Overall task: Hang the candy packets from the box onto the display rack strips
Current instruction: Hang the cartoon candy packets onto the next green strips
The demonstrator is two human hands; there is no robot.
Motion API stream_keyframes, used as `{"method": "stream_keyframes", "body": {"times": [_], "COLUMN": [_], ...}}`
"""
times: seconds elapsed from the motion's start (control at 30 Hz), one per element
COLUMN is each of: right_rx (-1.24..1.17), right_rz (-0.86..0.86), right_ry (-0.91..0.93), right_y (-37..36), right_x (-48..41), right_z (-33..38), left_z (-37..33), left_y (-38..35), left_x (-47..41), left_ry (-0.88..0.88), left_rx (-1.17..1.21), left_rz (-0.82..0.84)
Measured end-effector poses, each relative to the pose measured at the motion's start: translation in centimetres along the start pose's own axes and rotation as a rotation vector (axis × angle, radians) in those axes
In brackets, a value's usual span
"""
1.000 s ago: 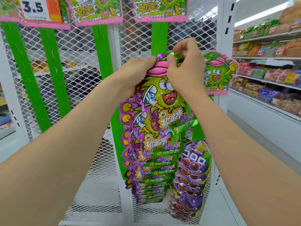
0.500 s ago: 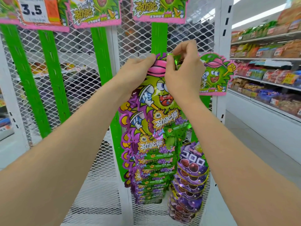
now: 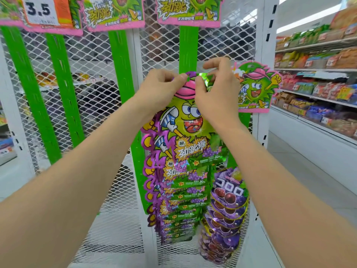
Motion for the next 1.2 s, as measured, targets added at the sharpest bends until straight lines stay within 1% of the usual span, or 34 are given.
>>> {"method": "stream_keyframes", "body": {"times": [0.1, 0.17, 0.23, 0.3, 0.33, 0.37, 0.4, 0.43, 0.47, 0.5, 0.53, 0.6, 0.67, 0.7, 0.73, 0.8, 0.87, 0.93, 1.0, 1.07, 1.1, 1.2], "right_rx": [0.011, 0.048, 0.161, 0.212, 0.18, 0.125, 0.064, 0.012, -0.019, -0.025, -0.009, 0.047, 0.158, 0.229, 0.278, 0.357, 0.386, 0.373, 0.395, 0.423, 0.426, 0.42], "right_rz": [0.091, 0.118, 0.075, -0.028, -0.054, -0.037, 0.021, 0.112, 0.228, 0.37, 0.549, 0.995, 1.417, 1.556, 1.643, 1.779, 1.921, 1.997, 2.006, 2.011, 2.022, 2.004], "right_ry": [0.001, 0.011, 0.048, 0.133, 0.186, 0.229, 0.25, 0.246, 0.219, 0.169, 0.1, -0.057, -0.108, -0.1, -0.088, -0.071, -0.093, -0.117, -0.101, -0.084, -0.101, -0.138], "right_y": [0.1, 0.0, 0.2, 1.2, 1.7, 2.2, 2.5, 2.6, 2.5, 2.2, 1.8, 1.0, 0.7, 0.7, 0.7, 0.7, 0.7, 0.5, 0.0, -0.5, -0.8, -1.6], "right_x": [1.1, 2.0, 3.3, 5.4, 7.0, 9.1, 11.7, 14.6, 17.7, 21.0, 24.1, 30.4, 36.2, 38.8, 41.0, 44.8, 47.7, 49.5, 50.5, 51.0, 51.1, 50.4], "right_z": [-0.7, -1.3, -1.6, -1.0, -0.6, -0.2, 0.0, -0.1, -0.6, -1.3, -2.3, -4.4, -5.9, -6.7, -7.3, -8.3, -9.1, -9.8, -10.7, -11.5, -12.0, -13.5], "left_z": [0.1, 0.4, 1.1, 1.7, 2.0, 2.7, 3.4, 4.9, 6.6, 8.5, 11.0, 16.3, 21.6, 23.9, 26.0, 29.7, 33.4, 36.4, 38.5, 39.6, 39.6, 37.9], "left_y": [0.3, 0.1, -0.6, -1.3, -1.6, -2.0, -2.5, -3.1, -3.9, -4.9, -6.1, -8.8, -11.6, -12.9, -14.1, -16.4, -18.3, -19.4, -20.3, -21.4, -22.0, -23.8], "left_x": [0.4, 1.2, 2.6, 4.9, 6.3, 7.8, 9.6, 11.4, 13.3, 15.4, 17.6, 22.2, 27.3, 29.9, 32.5, 37.2, 41.7, 45.8, 49.2, 51.5, 52.2, 51.8], "left_ry": [-0.088, -0.177, -0.305, -0.377, -0.415, -0.458, -0.502, -0.53, -0.529, -0.496, -0.43, -0.219, 0.015, 0.126, 0.219, 0.344, 0.473, 0.607, 0.662, 0.659, 0.63, 0.457], "left_rx": [-0.139, -0.255, -0.435, -0.616, -0.658, -0.666, -0.65, -0.611, -0.569, -0.539, -0.53, -0.528, -0.539, -0.547, -0.545, -0.539, -0.577, -0.611, -0.659, -0.725, -0.772, -0.917], "left_rz": [-0.143, -0.215, -0.3, -0.411, -0.449, -0.456, -0.432, -0.374, -0.279, -0.154, -0.004, 0.343, 0.711, 0.875, 1.012, 1.197, 1.312, 1.348, 1.326, 1.3, 1.305, 1.298]}}
Point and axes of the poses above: each hand's wrist, its own x-axis away from the middle knuckle, its own y-axis out of the back of the hand, z = x × y, the point moved 4 cm from there along -x, towards the middle knuckle, and after that the axes turned 1 degree about z, right-handed, at the moved point
